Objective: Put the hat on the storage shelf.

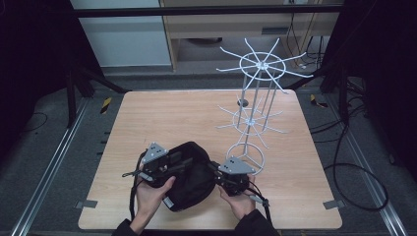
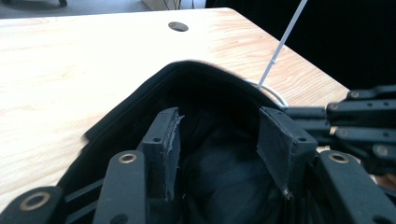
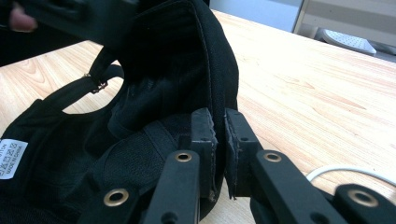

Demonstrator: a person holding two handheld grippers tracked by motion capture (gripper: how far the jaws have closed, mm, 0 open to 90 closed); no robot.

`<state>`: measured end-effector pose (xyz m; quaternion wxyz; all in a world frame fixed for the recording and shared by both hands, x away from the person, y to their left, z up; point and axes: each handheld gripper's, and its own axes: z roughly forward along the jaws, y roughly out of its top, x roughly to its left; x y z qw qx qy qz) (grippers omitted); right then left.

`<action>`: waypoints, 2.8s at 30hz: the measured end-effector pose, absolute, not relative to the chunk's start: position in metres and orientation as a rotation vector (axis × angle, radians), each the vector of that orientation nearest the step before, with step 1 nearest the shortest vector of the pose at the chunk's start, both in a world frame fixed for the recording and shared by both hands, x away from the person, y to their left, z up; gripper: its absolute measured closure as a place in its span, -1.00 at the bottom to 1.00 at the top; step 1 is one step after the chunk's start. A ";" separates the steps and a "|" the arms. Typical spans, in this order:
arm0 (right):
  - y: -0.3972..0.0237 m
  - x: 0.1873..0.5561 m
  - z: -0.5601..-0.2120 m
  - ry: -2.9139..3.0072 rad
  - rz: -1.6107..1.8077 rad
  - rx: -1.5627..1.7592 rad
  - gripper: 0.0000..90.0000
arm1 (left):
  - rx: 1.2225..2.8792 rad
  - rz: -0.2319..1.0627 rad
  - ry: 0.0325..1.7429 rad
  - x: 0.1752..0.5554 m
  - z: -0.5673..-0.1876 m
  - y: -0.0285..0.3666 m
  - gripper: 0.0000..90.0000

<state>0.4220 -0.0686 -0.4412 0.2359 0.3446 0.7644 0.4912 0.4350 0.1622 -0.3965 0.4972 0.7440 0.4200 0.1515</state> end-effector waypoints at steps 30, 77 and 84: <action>-0.054 0.417 -0.444 2.181 1.464 0.838 0.86 | 1.797 0.358 1.159 0.457 -0.405 0.136 0.22; -0.069 0.415 -0.435 2.277 1.785 0.797 -0.06 | 1.658 0.423 0.849 0.412 -0.355 0.154 0.85; -0.065 0.415 -0.438 2.294 1.801 0.756 0.54 | 1.649 0.409 0.824 0.411 -0.354 0.150 0.85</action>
